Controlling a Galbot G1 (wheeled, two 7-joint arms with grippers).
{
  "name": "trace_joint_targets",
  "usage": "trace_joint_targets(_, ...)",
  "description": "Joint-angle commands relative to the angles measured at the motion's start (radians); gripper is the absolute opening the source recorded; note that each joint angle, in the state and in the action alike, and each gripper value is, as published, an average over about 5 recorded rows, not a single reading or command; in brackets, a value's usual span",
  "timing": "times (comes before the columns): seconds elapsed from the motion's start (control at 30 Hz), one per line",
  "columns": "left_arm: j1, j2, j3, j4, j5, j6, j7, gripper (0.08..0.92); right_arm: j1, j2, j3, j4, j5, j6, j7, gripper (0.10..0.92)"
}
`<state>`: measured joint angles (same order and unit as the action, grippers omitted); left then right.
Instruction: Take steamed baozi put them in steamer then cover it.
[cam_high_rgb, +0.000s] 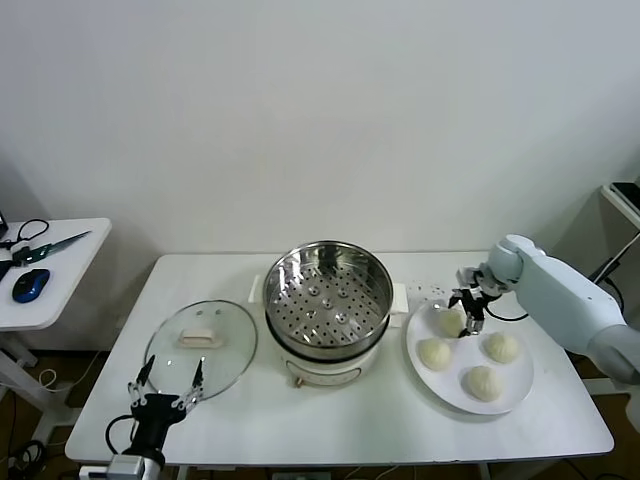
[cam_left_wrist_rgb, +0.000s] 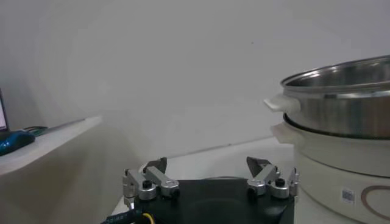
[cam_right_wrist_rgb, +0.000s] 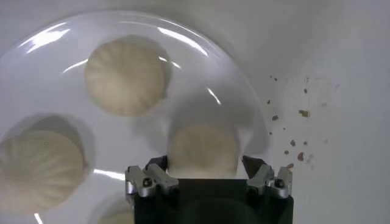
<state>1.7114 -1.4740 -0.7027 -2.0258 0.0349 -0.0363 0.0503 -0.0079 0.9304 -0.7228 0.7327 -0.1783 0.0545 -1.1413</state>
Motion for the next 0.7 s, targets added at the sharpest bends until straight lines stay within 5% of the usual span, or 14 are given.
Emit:
trace_joint_targets(0.03, 0.002, -0.002, 0.001, -0.001, 0.000, -0.001, 0.000, 0.823, 0.002, 0.012, -0.008, -0.012, -0.005, 0.000, 0.000, 0.686)
trace_joint_targets(0.4, 0.018, 0.003, -0.002, -0.011, -0.002, -0.004, 0.000, 0.823, 0.142, -0.044, -0.113, 0.092, 0.076, 0.048, -0.022, 0.669)
trace_joint_targets(0.7, 0.027, 0.007, 0.000, -0.020, -0.001, 0.000, -0.002, 0.823, 0.565, 0.034, -0.415, 0.157, 0.135, 0.269, -0.098, 0.670)
